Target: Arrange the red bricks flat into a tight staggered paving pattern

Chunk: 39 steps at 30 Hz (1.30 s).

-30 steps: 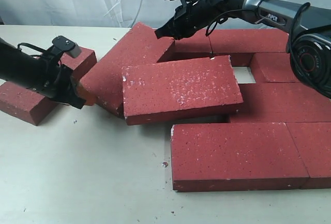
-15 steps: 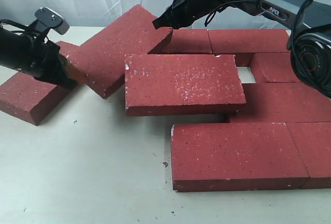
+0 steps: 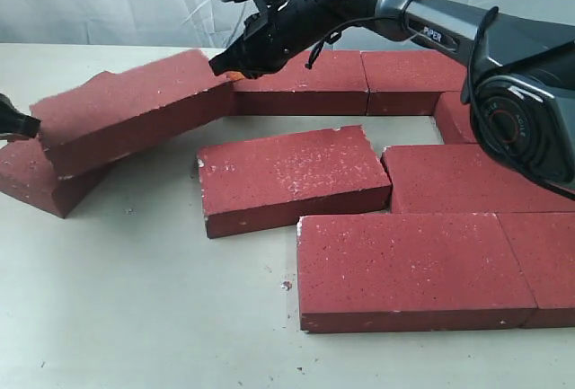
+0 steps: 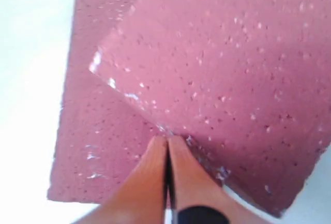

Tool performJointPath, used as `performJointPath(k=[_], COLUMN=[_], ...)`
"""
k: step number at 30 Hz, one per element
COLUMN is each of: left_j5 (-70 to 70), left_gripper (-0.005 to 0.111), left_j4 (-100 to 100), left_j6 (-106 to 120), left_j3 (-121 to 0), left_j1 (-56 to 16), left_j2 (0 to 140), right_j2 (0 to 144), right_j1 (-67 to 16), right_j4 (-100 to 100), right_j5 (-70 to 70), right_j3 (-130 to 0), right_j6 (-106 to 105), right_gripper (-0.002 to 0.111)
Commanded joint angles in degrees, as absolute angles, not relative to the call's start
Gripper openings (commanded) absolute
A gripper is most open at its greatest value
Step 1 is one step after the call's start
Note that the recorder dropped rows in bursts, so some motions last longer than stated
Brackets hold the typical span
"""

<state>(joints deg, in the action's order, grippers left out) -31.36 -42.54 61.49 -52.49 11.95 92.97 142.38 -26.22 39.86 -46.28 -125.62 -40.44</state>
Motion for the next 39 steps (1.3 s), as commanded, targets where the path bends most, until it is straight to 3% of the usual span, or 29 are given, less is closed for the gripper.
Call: performJointPath(k=[1, 3, 6, 10, 14, 21, 31, 39], left_j5=[-25.25, -22.92, -22.94, -28.01, -36.47, -55.91, -41.37, -26.88], left_gripper=[0.000, 0.000, 0.000, 0.000, 0.000, 0.000, 0.000, 0.000], left_j4=[-46.75, -46.92, -46.69, -46.93, -51.34, -64.11, -55.44, -45.75], left_j6=[61.00, 61.00, 61.00, 61.96, 67.17, 87.18, 82.25, 67.30], left_j3=[-50.65, -50.09, -50.09, -50.09, -50.09, -50.09, -52.35, -56.20], left_j1=[14.69, 15.37, 16.42, 16.42, 16.42, 11.85, -11.12, -15.60], left_j2=[92.22, 92.22, 91.98, 89.03, 83.78, 82.55, 92.11, 98.05], right_j2=[141.83, 141.83, 140.79, 137.54, 133.40, 128.62, 115.71, 102.67], right_j1=[-26.15, -26.15, -25.63, -23.95, -21.65, -18.11, -17.69, -17.79], right_j4=[40.32, 39.63, 32.42, 23.93, 22.48, 20.19, 21.46, 35.75], right_j5=[-47.21, -47.21, -47.21, -50.61, -58.06, -69.96, -69.96, -55.16], right_j3=[-125.71, -125.71, -125.71, -125.71, -125.71, -125.38, -101.16, -76.26], right_j6=[-40.18, -40.18, -39.99, -33.14, -32.27, -28.07, -27.33, -45.76], right_gripper=[0.021, 0.045, 0.053, 0.037, 0.000, 0.000, 0.000, 0.000])
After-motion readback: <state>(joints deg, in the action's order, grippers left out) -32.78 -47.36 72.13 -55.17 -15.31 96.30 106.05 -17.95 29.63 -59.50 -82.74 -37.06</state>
